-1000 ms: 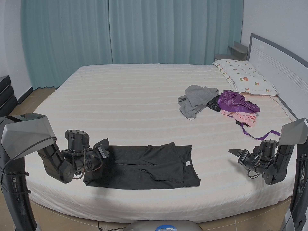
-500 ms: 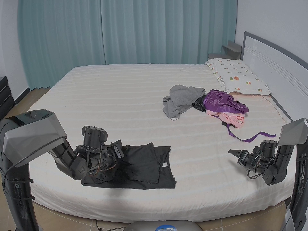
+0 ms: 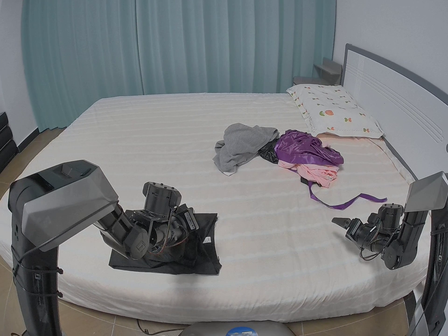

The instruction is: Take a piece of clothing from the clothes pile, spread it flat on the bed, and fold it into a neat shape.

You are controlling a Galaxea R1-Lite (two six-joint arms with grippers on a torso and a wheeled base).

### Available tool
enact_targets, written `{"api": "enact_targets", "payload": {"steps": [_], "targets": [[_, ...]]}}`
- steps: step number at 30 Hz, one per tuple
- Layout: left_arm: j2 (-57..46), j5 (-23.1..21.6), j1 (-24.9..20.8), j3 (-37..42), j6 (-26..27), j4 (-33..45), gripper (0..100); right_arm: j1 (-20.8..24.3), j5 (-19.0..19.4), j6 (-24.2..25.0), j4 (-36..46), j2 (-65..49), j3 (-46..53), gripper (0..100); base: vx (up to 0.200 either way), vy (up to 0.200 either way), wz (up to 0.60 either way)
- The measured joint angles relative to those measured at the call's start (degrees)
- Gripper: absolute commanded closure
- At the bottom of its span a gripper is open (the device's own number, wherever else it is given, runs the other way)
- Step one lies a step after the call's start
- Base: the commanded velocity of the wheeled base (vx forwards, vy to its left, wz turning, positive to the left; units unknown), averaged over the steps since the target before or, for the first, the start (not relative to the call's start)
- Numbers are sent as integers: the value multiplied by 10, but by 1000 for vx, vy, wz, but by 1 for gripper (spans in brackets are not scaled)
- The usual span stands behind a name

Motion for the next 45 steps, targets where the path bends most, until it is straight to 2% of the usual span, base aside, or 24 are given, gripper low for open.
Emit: {"api": "enact_targets", "payload": {"steps": [5,6,12,20,27,31,34,41,45], "targets": [[25,11,-11,-16,-1,1,100,1,0,0,0,0,0,0,0,0,0],[28,12,-13,-17,-2,1,0,1,0,0,0,0,0,0,0,0,0],[37,16,-30,-21,-13,-2,0,1,0,0,1,0,1,0,0,0,0],[6,11,-29,5,-63,-3,0,2,0,0,1,0,2,0,0,0,0],[-31,-7,10,64,-95,-54,0,7,0,0,-2,0,7,0,0,0,0],[-42,-26,39,124,-109,-136,0,12,0,0,-3,-2,10,0,0,0,0],[-47,-40,63,171,-142,-193,0,21,-1,0,-2,-4,12,0,0,0,0],[-50,-62,127,210,-167,-214,0,45,-2,1,-3,-8,20,0,0,29,0],[-49,-100,162,219,-170,-215,0,53,-2,1,-4,-10,25,0,0,200,0]]}}
